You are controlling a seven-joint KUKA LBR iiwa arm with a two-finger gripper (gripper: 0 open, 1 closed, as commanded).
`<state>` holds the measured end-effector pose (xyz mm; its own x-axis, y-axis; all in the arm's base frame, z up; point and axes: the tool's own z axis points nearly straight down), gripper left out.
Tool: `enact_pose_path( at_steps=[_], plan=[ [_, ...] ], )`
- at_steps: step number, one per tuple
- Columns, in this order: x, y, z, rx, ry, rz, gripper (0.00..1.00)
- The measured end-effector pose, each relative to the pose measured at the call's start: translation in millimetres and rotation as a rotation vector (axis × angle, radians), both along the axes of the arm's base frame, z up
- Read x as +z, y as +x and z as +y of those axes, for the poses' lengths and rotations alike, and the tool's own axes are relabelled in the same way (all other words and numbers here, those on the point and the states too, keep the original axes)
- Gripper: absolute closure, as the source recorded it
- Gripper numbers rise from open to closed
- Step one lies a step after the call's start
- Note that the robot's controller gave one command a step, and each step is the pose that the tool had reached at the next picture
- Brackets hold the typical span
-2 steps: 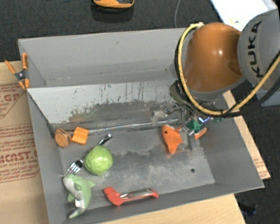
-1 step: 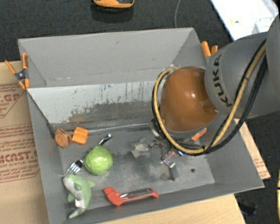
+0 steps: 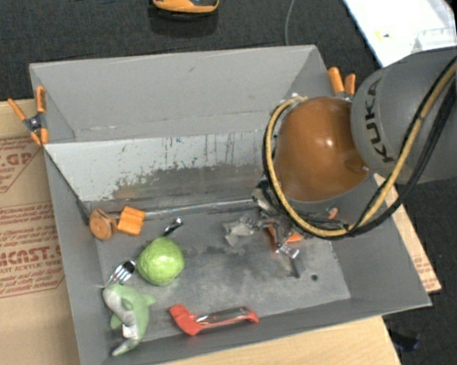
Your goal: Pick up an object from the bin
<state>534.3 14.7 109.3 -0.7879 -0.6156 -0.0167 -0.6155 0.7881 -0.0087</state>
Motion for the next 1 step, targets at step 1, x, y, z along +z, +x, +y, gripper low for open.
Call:
enact_pose_path(
  at_steps=[1],
  plan=[
    [-6.3, 7.0, 57.8, -0.272, 0.006, 0.01, 0.0]
  ],
)
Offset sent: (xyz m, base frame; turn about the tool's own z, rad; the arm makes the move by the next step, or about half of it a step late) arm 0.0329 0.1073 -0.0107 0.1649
